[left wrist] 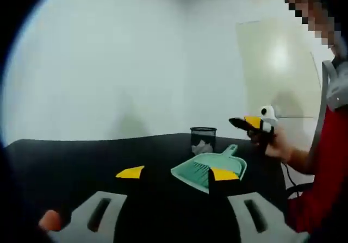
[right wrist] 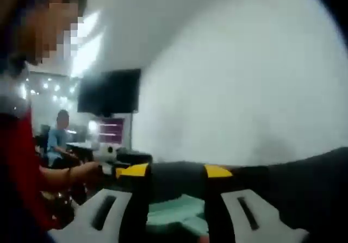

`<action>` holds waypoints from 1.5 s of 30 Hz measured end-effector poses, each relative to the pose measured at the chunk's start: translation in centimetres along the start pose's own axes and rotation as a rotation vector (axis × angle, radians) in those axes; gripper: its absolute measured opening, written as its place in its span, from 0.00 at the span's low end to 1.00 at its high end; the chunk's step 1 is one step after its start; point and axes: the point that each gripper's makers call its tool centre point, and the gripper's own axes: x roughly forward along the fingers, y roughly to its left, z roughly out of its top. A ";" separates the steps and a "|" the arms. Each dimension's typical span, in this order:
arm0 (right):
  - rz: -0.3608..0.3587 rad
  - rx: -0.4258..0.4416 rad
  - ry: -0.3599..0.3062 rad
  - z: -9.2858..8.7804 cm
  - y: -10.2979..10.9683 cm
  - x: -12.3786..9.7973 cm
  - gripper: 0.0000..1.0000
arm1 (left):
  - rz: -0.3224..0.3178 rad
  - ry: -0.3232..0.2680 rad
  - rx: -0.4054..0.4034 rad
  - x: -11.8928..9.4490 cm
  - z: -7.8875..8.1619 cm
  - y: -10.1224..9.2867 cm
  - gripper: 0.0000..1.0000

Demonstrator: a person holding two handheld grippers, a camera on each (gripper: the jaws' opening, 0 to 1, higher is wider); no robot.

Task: Pick up the broom and sweep the trash on the tabletop into the dustpan.

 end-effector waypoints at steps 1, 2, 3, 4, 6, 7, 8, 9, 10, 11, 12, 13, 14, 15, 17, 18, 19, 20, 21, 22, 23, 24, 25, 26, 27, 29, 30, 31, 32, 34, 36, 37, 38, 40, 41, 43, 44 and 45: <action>-0.015 -0.019 -0.021 0.2 -0.4 0.1 0.50 | -0.001 0.006 0.007 0.1 -0.2 -0.1 0.45; -0.016 -0.016 -0.002 -0.3 -0.5 0.0 0.53 | -0.001 0.013 0.016 0.1 -0.4 -0.1 0.45; -0.011 -0.020 -0.002 -0.3 -0.4 -0.3 0.53 | -0.001 0.026 0.019 0.1 -0.6 -0.3 0.45; -0.009 -0.022 -0.006 -0.4 -0.3 -0.5 0.53 | -0.001 0.031 0.026 0.2 -0.7 -0.4 0.45; -0.014 -0.009 -0.027 -0.1 -0.2 -1.0 0.52 | -0.008 0.028 0.037 0.2 -0.6 -0.6 0.45; -0.020 -0.011 -0.034 0.0 -0.3 -1.2 0.52 | -0.009 0.025 0.035 0.2 -0.6 -0.6 0.45; -0.031 -0.016 -0.038 0.0 -0.5 -1.3 0.51 | -0.006 0.025 0.034 0.2 -0.6 -0.5 0.45; -0.052 -0.030 -0.038 0.0 -0.9 -1.4 0.50 | 0.001 0.019 0.040 0.1 -0.4 -0.5 0.45; -0.062 -0.037 -0.037 -0.1 -1.1 -1.4 0.49 | 0.006 0.008 0.041 0.0 -0.2 -0.5 0.45; -0.065 -0.036 -0.043 0.0 -1.2 -1.5 0.48 | 0.012 -0.008 0.034 -0.2 0.0 -0.2 0.45; -0.063 -0.022 -0.057 0.2 -1.3 -1.5 0.48 | 0.012 -0.011 0.033 -0.2 0.1 -0.1 0.45; -0.061 -0.004 -0.069 0.3 -1.5 -1.5 0.47 | 0.012 -0.012 0.034 -0.2 0.1 -0.2 0.45; -0.062 0.009 -0.073 0.3 -1.7 -1.5 0.47 | 0.011 -0.010 0.035 -0.2 0.0 -0.2 0.45; -0.066 0.029 -0.076 0.2 -2.0 -1.5 0.47 | 0.008 -0.006 0.036 -0.1 -0.1 -0.2 0.45; -0.067 0.068 -0.079 0.1 -2.4 -1.5 0.46 | 0.003 0.003 0.041 0.0 -0.2 -0.1 0.45; -0.068 0.080 -0.080 0.0 -2.6 -1.5 0.46 | 0.001 0.008 0.045 -0.1 -0.4 -0.1 0.46; -0.069 0.088 -0.080 0.0 -2.7 -1.5 0.45 | -0.003 0.008 0.050 -0.1 -0.3 -0.2 0.46; -0.070 0.093 -0.076 -0.1 -2.8 -1.4 0.44 | -0.006 0.006 0.052 0.0 -0.3 -0.1 0.46; -0.072 0.097 -0.078 -0.1 -2.8 -1.5 0.44 | -0.006 0.005 0.050 0.0 -0.2 -0.1 0.46; -0.075 0.101 -0.080 -0.1 -2.9 -1.5 0.43 | -0.009 0.002 0.053 0.0 -0.2 -0.2 0.46; -0.078 0.105 -0.079 -0.2 -2.9 -1.5 0.43 | -0.010 0.001 0.055 0.0 -0.2 -0.3 0.46; -0.086 0.111 -0.071 -0.3 -3.1 -1.5 0.42 | -0.011 0.002 0.054 0.0 -0.2 -0.4 0.46; -0.092 0.117 -0.068 -0.4 -3.2 -1.5 0.41 | -0.012 0.006 0.055 0.1 -0.3 -0.6 0.46; -0.095 0.120 -0.068 -0.4 -3.2 -1.6 0.41 | -0.015 0.008 0.058 0.2 -0.3 -0.9 0.46; -0.095 0.125 -0.075 -0.2 -3.2 -1.7 0.41 | -0.019 0.010 0.062 0.2 -0.4 -1.0 0.46; -0.093 0.130 -0.086 0.0 -3.1 -1.8 0.39 | -0.024 0.011 0.070 0.2 -0.4 -1.3 0.45; -0.094 0.132 -0.085 0.0 -3.1 -1.9 0.37 | -0.025 0.011 0.072 0.3 -0.4 -1.6 0.45; -0.099 0.133 -0.075 -0.2 -3.2 -1.9 0.36 | -0.025 0.009 0.073 0.3 -0.3 -1.6 0.45; -0.102 0.137 -0.070 -0.3 -3.3 -1.9 0.36 | -0.026 0.008 0.073 0.3 -0.3 -1.7 0.45; -0.095 0.152 -0.068 -0.3 -3.2 -1.9 0.36 | -0.027 0.004 0.073 0.2 -0.2 -1.9 0.45; -0.091 0.160 -0.074 -0.1 -3.0 -2.0 0.36 | -0.027 -0.001 0.076 0.0 -0.1 -2.0 0.45; -0.093 0.162 -0.075 -0.1 -3.0 -2.1 0.36 | -0.027 0.000 0.078 0.0 -0.1 -2.0 0.44; -0.095 0.162 -0.075 -0.1 -3.0 -2.1 0.36 | -0.027 0.008 0.081 0.0 -0.3 -2.1 0.44; -0.102 0.163 -0.075 0.0 -3.1 -2.2 0.36 | -0.020 0.031 0.088 0.1 -0.7 -1.5 0.43; -0.106 0.164 -0.074 0.0 -3.2 -2.3 0.36 | -0.021 0.037 0.090 0.1 -0.8 -1.5 0.43; -0.110 0.163 -0.071 0.0 -3.2 -2.4 0.36 | -0.029 0.030 0.091 0.0 -0.6 -1.8 0.43; -0.111 0.162 -0.072 0.0 -3.2 -2.4 0.36 | -0.030 0.026 0.090 -0.1 -0.6 -1.8 0.43; -0.111 0.162 -0.074 0.1 -3.2 -2.4 0.36 | -0.030 0.023 0.087 -0.1 -0.5 -1.6 0.43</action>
